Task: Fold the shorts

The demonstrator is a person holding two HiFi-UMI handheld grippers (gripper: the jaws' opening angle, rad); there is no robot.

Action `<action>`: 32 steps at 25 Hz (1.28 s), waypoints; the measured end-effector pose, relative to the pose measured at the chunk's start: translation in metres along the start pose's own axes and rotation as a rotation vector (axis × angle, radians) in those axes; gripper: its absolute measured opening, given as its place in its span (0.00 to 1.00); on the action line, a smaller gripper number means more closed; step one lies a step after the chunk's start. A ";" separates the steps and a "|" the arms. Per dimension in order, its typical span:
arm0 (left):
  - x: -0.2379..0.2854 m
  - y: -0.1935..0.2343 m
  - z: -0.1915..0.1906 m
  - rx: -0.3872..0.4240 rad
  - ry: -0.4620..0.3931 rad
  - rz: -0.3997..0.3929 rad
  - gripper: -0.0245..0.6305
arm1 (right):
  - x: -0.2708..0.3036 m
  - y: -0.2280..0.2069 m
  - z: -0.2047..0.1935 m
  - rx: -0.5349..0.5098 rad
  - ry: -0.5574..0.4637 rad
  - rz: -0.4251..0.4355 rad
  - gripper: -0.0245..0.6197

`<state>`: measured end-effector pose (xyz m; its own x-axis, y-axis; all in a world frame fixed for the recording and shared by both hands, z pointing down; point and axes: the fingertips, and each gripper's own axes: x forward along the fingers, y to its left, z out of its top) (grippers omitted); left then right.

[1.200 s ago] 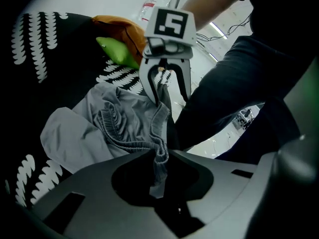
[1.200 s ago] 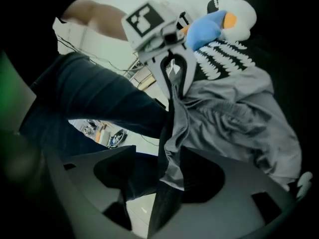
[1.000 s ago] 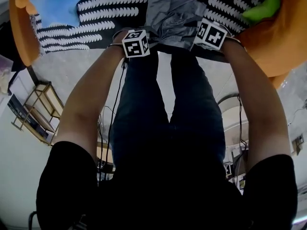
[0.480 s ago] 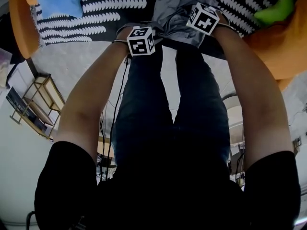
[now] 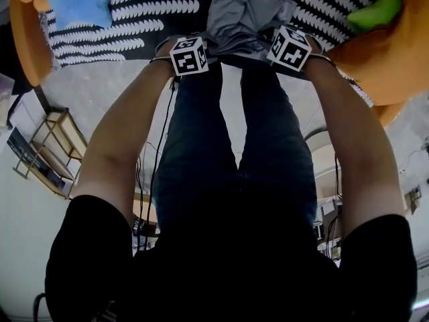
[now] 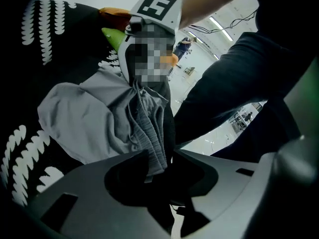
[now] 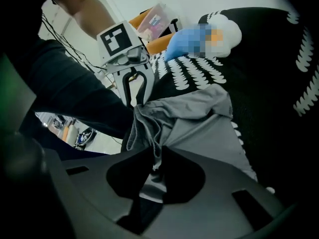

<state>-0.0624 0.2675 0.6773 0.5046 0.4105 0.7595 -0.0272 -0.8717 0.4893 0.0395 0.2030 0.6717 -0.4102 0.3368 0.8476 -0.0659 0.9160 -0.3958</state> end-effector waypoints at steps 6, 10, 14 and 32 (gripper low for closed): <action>0.006 0.000 -0.010 -0.032 0.015 -0.007 0.30 | 0.016 0.021 -0.017 0.009 0.010 -0.011 0.12; 0.002 0.013 0.002 -0.049 -0.021 0.061 0.29 | 0.019 0.016 -0.024 0.027 0.004 -0.101 0.16; 0.011 0.013 0.009 -0.027 0.013 0.079 0.23 | 0.016 0.019 -0.027 0.031 -0.002 -0.156 0.16; 0.021 0.001 0.002 0.018 0.114 -0.004 0.12 | 0.010 0.037 -0.038 0.096 -0.064 -0.226 0.12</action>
<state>-0.0504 0.2744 0.6929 0.4030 0.4407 0.8021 -0.0093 -0.8744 0.4850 0.0675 0.2487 0.6788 -0.4320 0.1086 0.8953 -0.2474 0.9404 -0.2335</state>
